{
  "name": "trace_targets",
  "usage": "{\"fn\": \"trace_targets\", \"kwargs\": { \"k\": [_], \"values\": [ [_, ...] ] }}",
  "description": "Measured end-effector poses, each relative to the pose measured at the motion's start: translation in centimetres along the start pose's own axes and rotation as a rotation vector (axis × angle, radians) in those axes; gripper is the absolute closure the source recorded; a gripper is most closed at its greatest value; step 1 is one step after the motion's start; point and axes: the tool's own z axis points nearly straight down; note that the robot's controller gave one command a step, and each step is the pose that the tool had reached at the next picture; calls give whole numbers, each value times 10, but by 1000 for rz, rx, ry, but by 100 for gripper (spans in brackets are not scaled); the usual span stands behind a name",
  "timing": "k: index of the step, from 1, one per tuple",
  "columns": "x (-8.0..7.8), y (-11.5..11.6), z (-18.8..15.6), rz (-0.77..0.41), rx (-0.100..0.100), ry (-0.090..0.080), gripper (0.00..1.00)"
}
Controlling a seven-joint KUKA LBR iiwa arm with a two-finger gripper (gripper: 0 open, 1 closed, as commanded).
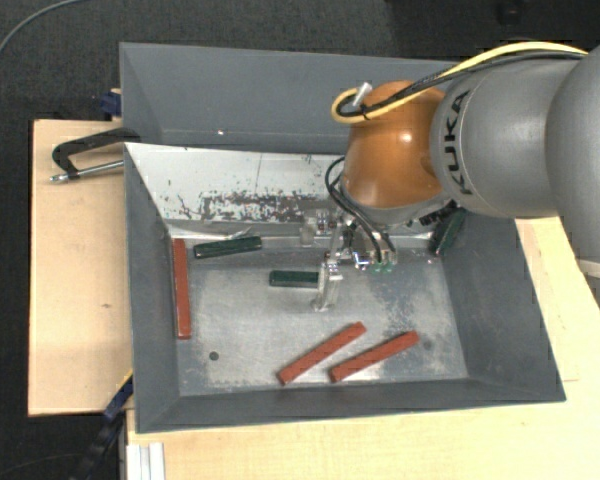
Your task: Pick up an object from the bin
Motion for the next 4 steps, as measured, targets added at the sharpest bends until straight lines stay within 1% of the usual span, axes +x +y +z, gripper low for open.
{"fn": "trace_targets", "kwargs": {
  "k": [1, 2, 3, 4],
  "values": [
    [15, 10, 31, 134, 0, 3, 0],
    [14, 11, 30, 133, -1, 0, 0],
    [14, 11, 30, 134, -1, 1, 100],
    [11, 12, -74, 133, -2, -13, 100]
  ]
}}
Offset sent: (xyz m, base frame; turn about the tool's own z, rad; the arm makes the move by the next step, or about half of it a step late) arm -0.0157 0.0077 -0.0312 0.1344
